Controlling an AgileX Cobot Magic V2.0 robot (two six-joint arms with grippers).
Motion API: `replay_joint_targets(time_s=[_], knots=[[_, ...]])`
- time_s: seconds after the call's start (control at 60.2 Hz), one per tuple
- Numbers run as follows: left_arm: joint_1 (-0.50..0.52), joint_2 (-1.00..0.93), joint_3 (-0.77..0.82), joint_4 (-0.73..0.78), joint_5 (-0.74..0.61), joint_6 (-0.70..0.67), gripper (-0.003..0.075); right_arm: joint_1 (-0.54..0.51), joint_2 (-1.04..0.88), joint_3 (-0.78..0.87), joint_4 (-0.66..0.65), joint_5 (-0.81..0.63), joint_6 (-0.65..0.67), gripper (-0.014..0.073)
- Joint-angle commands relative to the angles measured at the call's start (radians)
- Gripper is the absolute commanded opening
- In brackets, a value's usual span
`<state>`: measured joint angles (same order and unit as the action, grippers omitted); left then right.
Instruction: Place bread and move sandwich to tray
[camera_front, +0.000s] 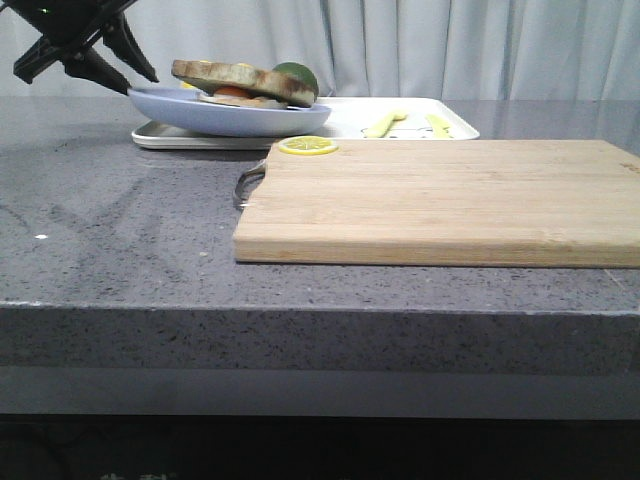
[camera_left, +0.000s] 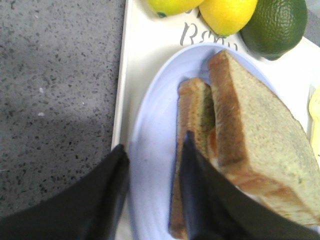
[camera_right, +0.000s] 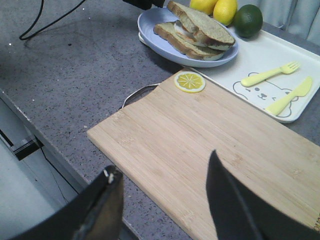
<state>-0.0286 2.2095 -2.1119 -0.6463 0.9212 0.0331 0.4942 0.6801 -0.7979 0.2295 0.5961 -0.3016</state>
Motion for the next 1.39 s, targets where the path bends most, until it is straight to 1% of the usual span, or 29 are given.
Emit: replay_joint_targets(time_s=[0.0, 0.166, 0.316, 0.415, 0.498, 0.548, 0.697, 0.847, 0.996, 1.196, 1.378], knots=[[0.005, -0.085, -0.035, -0.055, -0.041, -0.009, 0.0341, -0.001, -0.002, -0.023, 0.002, -0.076, -0.010, 0.0402], [0.026, -0.147, -0.035, -0.041, -0.024, 0.060, 0.0340, -0.001, -0.002, -0.023, 0.002, -0.076, -0.010, 0.0402], [0.030, -0.246, -0.035, 0.060, 0.012, 0.060, 0.0340, -0.001, -0.002, -0.023, 0.002, -0.076, -0.010, 0.0402], [0.020, -0.321, -0.023, 0.120, 0.033, 0.060, 0.0339, -0.001, -0.002, -0.023, 0.002, -0.076, -0.010, 0.0402], [-0.006, -0.400, 0.021, 0.145, 0.015, 0.062, 0.0339, -0.001, -0.002, -0.023, 0.002, -0.076, -0.010, 0.0402], [-0.023, -0.439, 0.049, 0.152, 0.010, 0.096, 0.0339, -0.001, -0.002, -0.023, 0.002, -0.076, -0.010, 0.0402], [-0.110, -0.582, 0.184, 0.184, -0.019, 0.172, 0.0339, -0.001, -0.002, -0.023, 0.002, -0.076, -0.010, 0.0402], [-0.192, -0.719, 0.348, 0.277, -0.107, 0.174, 0.0339, -0.001, -0.002, -0.023, 0.002, -0.076, -0.010, 0.0402], [-0.271, -0.869, 0.555, 0.364, -0.198, 0.181, 0.0339, -0.001, -0.002, -0.023, 0.002, -0.076, -0.010, 0.0402], [-0.350, -1.048, 0.812, 0.468, -0.292, 0.188, 0.0339, -0.001, -0.002, -0.023, 0.002, -0.076, -0.010, 0.0402], [-0.385, -1.217, 1.011, 0.559, -0.342, 0.189, 0.0339, -0.001, -0.002, -0.023, 0.002, -0.076, -0.010, 0.0402]])
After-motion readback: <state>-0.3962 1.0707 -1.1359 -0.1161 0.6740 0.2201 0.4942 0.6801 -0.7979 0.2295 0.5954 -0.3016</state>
